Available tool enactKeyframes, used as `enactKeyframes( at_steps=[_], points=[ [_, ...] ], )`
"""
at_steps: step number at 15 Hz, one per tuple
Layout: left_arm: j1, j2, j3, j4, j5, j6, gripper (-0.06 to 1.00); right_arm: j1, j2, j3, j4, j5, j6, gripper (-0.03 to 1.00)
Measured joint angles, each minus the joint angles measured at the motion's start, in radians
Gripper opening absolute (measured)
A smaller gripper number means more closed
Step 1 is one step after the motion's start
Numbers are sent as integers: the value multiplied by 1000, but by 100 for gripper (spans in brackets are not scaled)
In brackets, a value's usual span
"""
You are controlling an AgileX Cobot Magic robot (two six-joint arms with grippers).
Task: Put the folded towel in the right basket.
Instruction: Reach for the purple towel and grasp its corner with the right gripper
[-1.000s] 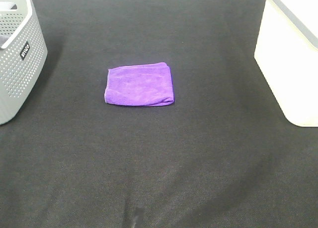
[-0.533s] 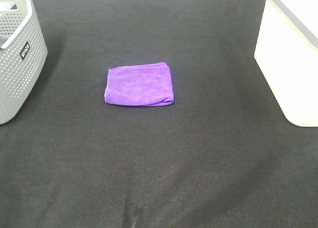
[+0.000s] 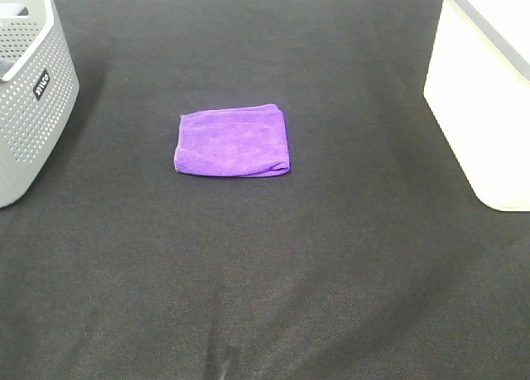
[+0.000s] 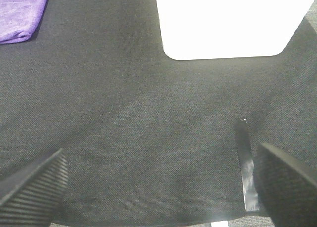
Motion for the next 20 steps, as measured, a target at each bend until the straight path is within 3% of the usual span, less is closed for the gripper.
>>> enactKeyframes(
  at_steps=[20],
  points=[
    [0, 0, 0, 0, 0, 0, 99, 0, 0, 2, 27, 0, -48, 96]
  ],
)
